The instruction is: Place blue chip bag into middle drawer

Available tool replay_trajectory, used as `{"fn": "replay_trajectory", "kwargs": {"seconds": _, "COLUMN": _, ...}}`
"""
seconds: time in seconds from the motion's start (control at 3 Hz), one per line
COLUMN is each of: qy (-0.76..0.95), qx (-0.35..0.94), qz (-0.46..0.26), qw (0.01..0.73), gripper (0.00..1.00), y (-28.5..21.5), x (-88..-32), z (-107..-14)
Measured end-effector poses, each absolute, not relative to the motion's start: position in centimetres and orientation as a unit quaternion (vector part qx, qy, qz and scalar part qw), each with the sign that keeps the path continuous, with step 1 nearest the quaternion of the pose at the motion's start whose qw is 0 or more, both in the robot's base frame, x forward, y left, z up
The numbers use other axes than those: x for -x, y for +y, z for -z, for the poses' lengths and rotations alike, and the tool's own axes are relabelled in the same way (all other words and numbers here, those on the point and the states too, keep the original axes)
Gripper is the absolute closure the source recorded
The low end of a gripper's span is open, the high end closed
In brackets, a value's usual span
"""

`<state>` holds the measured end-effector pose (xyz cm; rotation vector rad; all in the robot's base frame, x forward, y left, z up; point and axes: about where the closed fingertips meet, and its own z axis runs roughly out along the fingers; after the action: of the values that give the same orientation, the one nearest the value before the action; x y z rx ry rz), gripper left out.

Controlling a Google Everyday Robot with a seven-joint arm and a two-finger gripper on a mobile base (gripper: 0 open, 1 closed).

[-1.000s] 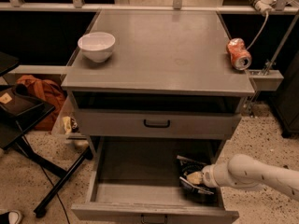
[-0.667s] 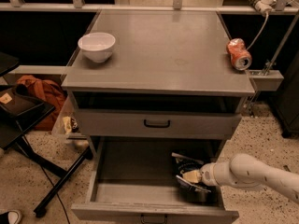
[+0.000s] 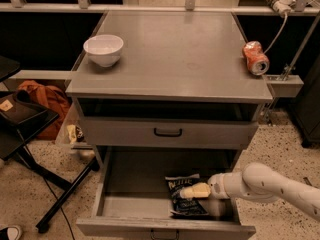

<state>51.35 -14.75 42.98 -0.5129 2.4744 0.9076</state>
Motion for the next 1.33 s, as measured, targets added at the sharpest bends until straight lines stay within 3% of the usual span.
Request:
{"fn": "replay_trajectory", "kwargs": {"seconds": 0.67, "qy": 0.893, "qx": 0.189, "qz": -0.342, "qw": 0.222, "gripper": 0.00, "y": -15.5, "x": -51.5, "z": -43.4}}
{"fn": "replay_trajectory", "kwargs": {"seconds": 1.33, "qy": 0.901, "qx": 0.182, "qz": -0.330, "qw": 0.214, "gripper": 0.00, "y": -24.4, "x": -52.1, "z": -49.7}}
